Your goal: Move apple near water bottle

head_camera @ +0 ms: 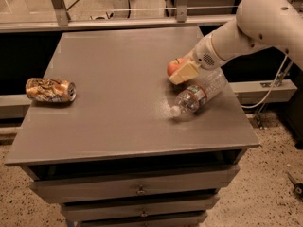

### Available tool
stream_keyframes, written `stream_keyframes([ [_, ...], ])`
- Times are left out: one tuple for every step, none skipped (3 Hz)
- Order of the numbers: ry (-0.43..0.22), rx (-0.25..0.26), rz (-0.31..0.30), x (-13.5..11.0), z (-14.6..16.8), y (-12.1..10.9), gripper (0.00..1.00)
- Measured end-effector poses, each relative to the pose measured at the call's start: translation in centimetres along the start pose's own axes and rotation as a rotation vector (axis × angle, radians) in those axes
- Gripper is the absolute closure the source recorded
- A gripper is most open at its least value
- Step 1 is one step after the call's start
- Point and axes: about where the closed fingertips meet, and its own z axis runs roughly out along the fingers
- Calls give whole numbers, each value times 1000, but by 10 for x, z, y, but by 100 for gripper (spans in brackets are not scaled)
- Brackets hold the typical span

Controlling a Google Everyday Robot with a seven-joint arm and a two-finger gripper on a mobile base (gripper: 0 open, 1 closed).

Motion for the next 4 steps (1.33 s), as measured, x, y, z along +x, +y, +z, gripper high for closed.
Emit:
stream_keyframes([
  [23, 6, 2, 8, -5, 0, 39],
  [36, 9, 3, 13, -7, 1, 15],
  [41, 10, 5, 16, -9, 2, 0],
  [43, 12, 5, 16, -9, 2, 0],
])
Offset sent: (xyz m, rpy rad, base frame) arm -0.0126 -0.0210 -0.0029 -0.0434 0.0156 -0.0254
